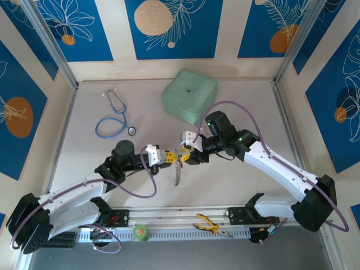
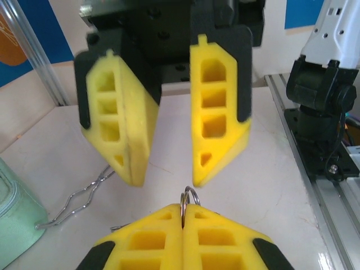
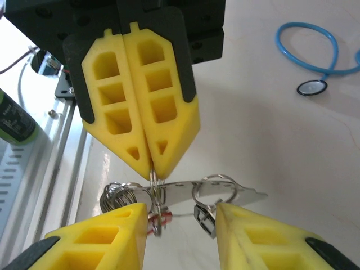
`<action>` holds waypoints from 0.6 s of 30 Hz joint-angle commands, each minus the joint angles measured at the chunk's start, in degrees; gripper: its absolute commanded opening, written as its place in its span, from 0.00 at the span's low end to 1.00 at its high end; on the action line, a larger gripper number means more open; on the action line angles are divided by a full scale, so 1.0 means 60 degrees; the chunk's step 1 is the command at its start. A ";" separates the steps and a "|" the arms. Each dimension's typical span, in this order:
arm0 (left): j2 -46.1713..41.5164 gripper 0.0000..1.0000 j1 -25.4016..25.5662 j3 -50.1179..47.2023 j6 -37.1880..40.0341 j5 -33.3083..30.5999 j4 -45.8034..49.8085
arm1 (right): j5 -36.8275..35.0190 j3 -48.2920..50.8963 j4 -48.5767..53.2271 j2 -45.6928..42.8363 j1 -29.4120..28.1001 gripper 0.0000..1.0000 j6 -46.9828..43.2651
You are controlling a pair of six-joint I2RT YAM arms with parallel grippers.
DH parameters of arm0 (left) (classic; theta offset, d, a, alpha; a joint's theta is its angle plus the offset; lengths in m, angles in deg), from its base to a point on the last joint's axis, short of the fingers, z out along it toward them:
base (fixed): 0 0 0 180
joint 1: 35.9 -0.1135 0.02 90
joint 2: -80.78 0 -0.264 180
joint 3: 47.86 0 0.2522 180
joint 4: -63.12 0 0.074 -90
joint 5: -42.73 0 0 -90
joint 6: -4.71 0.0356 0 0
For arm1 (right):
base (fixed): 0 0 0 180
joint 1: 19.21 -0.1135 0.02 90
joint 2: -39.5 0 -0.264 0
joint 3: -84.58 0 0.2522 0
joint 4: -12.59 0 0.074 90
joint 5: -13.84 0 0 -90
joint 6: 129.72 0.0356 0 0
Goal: Put the keys on the keyring
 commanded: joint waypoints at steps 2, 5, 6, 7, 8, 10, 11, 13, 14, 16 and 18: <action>0.0025 0.00 0.0058 -0.0127 -0.0496 0.0219 -0.1442 | 0.0922 0.0320 -0.0741 -0.0077 0.0051 0.34 0.0507; 0.0032 0.00 0.0057 -0.0142 -0.0495 0.0189 -0.1486 | 0.0973 0.0473 -0.0815 -0.0047 0.0076 0.29 0.0531; 0.0034 0.00 0.0044 -0.0146 -0.0523 0.0195 -0.1499 | 0.0979 0.0525 -0.0873 -0.0040 0.0087 0.27 0.0542; 0.0045 0.00 0.0044 -0.0160 -0.0523 0.0203 -0.1532 | 0.0990 0.0555 -0.0931 -0.0047 0.0091 0.24 0.0572; 0.0046 0.00 0.0042 -0.0161 -0.0544 0.0206 -0.1539 | 0.1022 0.0572 -0.0998 -0.0062 0.0093 0.20 0.0603; 0.0044 0.00 0.0046 -0.0151 -0.0542 0.0201 -0.1534 | 0.1127 0.0560 -0.1073 -0.0077 0.0106 0.12 0.0639; 0.0044 0.00 0.0053 -0.0160 -0.0544 0.0188 -0.1523 | 0.1147 0.0534 -0.1077 -0.0090 0.0104 0.06 0.0625; 0.0030 0.00 0.0050 -0.0139 -0.0544 0.0111 -0.1452 | 0.1172 0.0439 -0.0943 -0.0090 0.0106 0.00 0.0519; 0.0012 0.00 0.0055 -0.0132 -0.0543 -0.0035 -0.1349 | 0.1195 0.0357 -0.0809 -0.0091 0.0117 0.00 0.0455; -0.0058 0.15 0.0055 -0.0062 -0.0409 -0.0205 -0.0967 | 0.1151 0.0165 -0.0476 -0.0091 0.0096 0.00 0.0269; -0.0149 0.29 0.0045 -0.0015 -0.0267 -0.0440 -0.0624 | 0.0892 -0.0092 0.0021 -0.0045 0.0046 0.00 -0.0030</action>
